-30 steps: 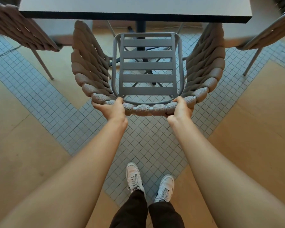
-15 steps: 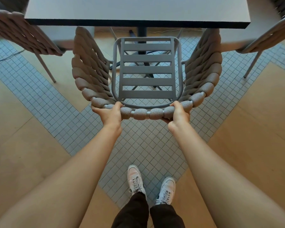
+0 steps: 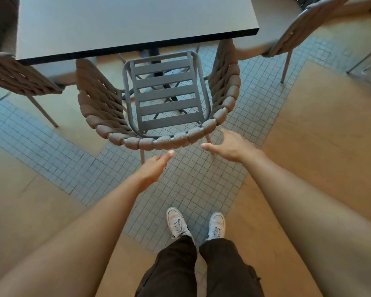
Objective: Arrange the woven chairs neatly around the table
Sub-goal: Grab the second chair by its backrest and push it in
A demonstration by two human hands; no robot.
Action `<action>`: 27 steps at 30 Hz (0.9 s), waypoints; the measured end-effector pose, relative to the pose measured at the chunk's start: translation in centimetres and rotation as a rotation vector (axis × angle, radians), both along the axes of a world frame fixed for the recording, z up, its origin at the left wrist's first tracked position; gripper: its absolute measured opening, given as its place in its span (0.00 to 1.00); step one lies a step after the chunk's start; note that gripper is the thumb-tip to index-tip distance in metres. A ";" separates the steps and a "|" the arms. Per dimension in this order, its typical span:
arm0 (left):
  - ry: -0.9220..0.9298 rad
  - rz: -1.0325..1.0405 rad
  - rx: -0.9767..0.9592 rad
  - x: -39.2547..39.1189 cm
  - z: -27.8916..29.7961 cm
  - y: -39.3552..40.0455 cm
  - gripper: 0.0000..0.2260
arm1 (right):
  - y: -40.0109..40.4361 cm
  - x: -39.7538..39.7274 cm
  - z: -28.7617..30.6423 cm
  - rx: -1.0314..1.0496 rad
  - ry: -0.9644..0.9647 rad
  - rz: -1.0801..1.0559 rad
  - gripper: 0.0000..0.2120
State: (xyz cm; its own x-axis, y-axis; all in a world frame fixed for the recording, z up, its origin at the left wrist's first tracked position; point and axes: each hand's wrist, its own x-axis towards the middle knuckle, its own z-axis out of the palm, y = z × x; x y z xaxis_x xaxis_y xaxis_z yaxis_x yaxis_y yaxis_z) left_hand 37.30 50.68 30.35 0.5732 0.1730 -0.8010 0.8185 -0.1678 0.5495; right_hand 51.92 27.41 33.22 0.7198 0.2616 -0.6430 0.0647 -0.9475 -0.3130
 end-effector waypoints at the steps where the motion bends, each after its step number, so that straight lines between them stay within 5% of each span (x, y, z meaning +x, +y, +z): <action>1: -0.042 -0.146 0.039 0.1 0.4 -1.0 0.40 | -0.8 -0.1 0.7 -0.040 -0.031 0.038 0.57; 5: -0.198 -0.447 0.105 1.5 2.3 -4.7 0.40 | -4.7 -0.5 2.8 -0.117 -0.089 0.070 0.56; 14: -0.350 -0.735 0.264 9.0 5.1 -14.5 0.31 | -16.6 1.5 5.6 -0.166 -0.112 0.008 0.52; 27: -0.446 -0.770 0.566 19.7 7.8 -30.0 0.34 | -32.2 9.7 6.9 -0.202 -0.155 0.076 0.52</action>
State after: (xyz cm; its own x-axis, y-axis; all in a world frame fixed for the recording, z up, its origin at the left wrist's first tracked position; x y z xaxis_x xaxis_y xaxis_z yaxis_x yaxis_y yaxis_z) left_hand 57.03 20.72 38.11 0.9100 -0.0805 -0.4068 0.1247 -0.8824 0.4536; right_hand 61.66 -4.79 40.08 0.7968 0.1960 -0.5716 0.1702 -0.9804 -0.0990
